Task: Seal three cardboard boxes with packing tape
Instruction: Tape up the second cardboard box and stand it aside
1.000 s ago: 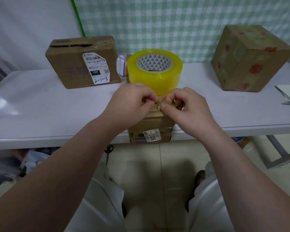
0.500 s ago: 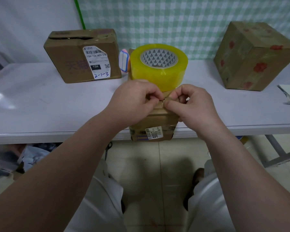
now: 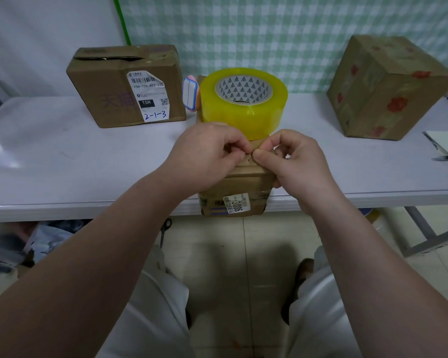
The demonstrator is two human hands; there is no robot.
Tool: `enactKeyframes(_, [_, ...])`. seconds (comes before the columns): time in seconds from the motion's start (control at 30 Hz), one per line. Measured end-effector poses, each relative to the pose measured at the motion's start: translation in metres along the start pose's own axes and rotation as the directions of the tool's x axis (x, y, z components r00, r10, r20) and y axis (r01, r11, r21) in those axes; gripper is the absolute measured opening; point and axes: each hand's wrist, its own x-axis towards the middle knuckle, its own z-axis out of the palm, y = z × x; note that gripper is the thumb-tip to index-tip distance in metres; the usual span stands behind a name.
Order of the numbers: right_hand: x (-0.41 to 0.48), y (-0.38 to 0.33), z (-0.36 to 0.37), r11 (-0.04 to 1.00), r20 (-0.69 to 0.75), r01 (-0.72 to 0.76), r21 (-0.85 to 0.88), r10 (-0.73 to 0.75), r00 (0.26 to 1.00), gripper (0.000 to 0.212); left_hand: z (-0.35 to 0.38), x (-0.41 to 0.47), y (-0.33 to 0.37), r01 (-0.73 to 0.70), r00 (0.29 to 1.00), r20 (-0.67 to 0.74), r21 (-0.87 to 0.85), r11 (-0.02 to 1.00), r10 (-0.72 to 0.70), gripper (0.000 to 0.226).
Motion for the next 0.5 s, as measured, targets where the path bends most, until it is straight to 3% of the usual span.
enactKeyframes(0.33, [-0.001,0.007,0.005,0.997,-0.042,-0.022,0.070,0.025,0.999,0.018,0.003,-0.003,-0.002,-0.042,0.999,-0.033,0.007,0.999,0.042,0.014])
enactKeyframes(0.5, [-0.006,0.009,0.002,0.981,0.041,-0.106,0.163,0.101,0.994,0.018,0.009,-0.010,-0.003,-0.089,0.993,-0.083,-0.013,0.996,0.088,0.025])
